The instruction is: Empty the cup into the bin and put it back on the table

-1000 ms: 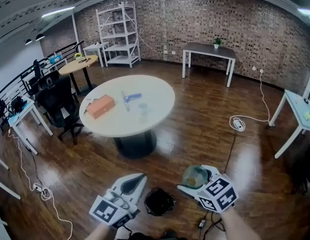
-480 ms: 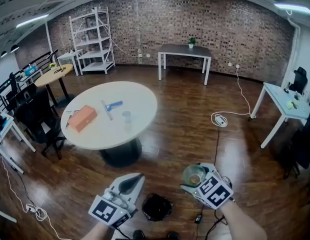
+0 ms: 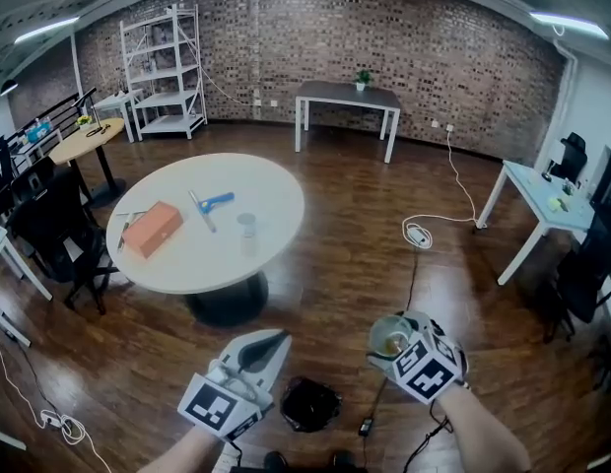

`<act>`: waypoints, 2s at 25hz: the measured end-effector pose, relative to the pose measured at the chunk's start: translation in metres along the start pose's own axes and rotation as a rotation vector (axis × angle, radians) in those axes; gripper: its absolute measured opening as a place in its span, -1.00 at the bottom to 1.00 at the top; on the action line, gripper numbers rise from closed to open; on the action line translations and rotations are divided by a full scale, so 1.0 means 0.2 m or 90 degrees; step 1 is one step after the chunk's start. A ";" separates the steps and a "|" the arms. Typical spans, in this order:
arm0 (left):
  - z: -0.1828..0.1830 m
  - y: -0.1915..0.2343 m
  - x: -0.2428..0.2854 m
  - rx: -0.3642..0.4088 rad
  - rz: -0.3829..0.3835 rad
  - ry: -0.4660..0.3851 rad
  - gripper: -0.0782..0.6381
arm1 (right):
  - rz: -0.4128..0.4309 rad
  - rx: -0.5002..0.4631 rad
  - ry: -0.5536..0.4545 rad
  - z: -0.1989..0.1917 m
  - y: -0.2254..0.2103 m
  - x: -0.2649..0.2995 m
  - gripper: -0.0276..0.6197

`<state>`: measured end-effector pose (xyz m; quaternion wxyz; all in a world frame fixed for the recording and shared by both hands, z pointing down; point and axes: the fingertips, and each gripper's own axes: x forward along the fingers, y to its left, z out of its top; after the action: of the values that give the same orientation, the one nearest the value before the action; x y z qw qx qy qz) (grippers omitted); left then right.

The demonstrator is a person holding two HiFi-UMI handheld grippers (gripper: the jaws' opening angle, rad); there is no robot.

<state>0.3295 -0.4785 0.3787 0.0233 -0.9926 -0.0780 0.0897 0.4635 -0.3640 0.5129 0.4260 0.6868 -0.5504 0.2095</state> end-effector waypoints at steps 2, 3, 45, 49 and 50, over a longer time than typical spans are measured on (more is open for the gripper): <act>0.02 -0.01 -0.01 -0.002 -0.009 -0.008 -0.77 | -0.011 -0.017 0.012 0.01 0.00 0.00 0.32; 0.03 0.00 -0.01 0.003 -0.005 -0.005 -0.77 | -0.014 -0.023 0.015 0.01 -0.01 0.00 0.32; 0.12 0.14 -0.12 0.033 0.127 -0.029 -0.77 | -0.128 -0.401 0.086 0.34 -0.16 -0.06 0.32; 0.12 0.12 -0.14 0.036 0.128 -0.016 -0.77 | -0.127 -0.431 0.079 0.38 -0.14 -0.07 0.32; 0.12 0.12 -0.14 0.041 0.126 -0.013 -0.77 | -0.128 -0.435 0.081 0.38 -0.14 -0.08 0.32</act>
<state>0.3005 -0.5055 0.3583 0.0455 -0.9932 0.0230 0.1044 0.4708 -0.4149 0.4496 0.6828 0.5411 -0.4908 0.0125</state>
